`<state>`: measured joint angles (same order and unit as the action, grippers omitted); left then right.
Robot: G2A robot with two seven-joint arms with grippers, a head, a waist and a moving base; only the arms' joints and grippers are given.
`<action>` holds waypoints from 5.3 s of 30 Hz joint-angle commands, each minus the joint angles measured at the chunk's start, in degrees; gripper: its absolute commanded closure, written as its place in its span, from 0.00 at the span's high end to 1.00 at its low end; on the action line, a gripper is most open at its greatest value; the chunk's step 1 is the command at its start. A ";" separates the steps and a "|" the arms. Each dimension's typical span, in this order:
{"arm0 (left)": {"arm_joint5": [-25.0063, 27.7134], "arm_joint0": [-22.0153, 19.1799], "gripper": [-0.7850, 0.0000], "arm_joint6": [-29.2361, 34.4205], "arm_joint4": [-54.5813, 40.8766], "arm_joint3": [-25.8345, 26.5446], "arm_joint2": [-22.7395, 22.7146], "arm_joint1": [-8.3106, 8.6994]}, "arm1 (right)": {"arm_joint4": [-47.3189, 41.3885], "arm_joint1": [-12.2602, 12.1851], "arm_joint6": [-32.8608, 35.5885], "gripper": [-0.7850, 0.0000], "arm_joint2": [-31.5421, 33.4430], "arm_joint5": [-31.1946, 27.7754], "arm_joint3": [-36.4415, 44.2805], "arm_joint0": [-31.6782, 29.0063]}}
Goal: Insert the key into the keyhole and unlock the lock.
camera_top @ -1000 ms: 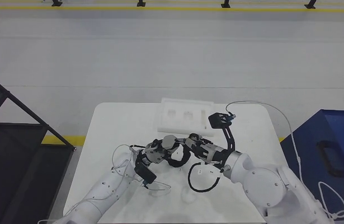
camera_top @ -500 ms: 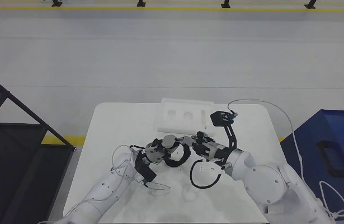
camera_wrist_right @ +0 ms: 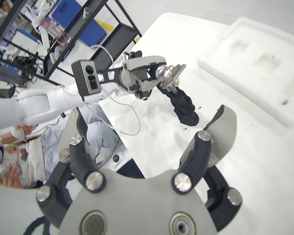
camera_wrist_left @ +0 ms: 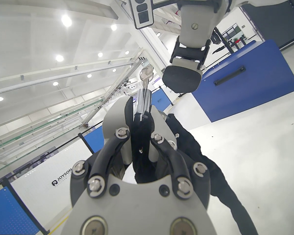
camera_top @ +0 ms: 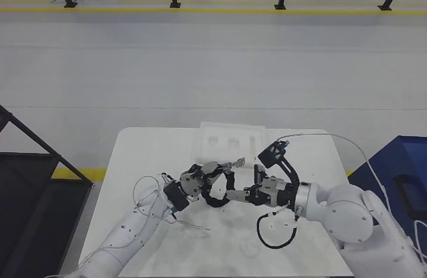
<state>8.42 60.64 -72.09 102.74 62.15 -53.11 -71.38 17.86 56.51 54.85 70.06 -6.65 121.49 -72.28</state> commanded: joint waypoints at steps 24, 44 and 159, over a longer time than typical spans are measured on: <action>19.41 4.58 0.00 15.43 -0.97 13.58 -5.08 3.22 | 1.37 -1.32 5.21 1.00 3.30 -21.91 -5.05 1.23; 25.58 6.28 0.00 18.48 -1.53 17.00 -4.87 4.32 | 27.94 -2.59 -15.68 0.47 4.12 -51.35 -10.10 6.76; 49.58 -33.87 1.00 62.30 -49.51 6.40 19.50 16.96 | 22.44 -2.54 -35.47 1.00 -11.06 -51.35 -35.93 24.52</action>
<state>58.00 27.66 -10.97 54.94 68.41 -34.73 -54.92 40.29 54.08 19.61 59.31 -58.00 85.71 -48.22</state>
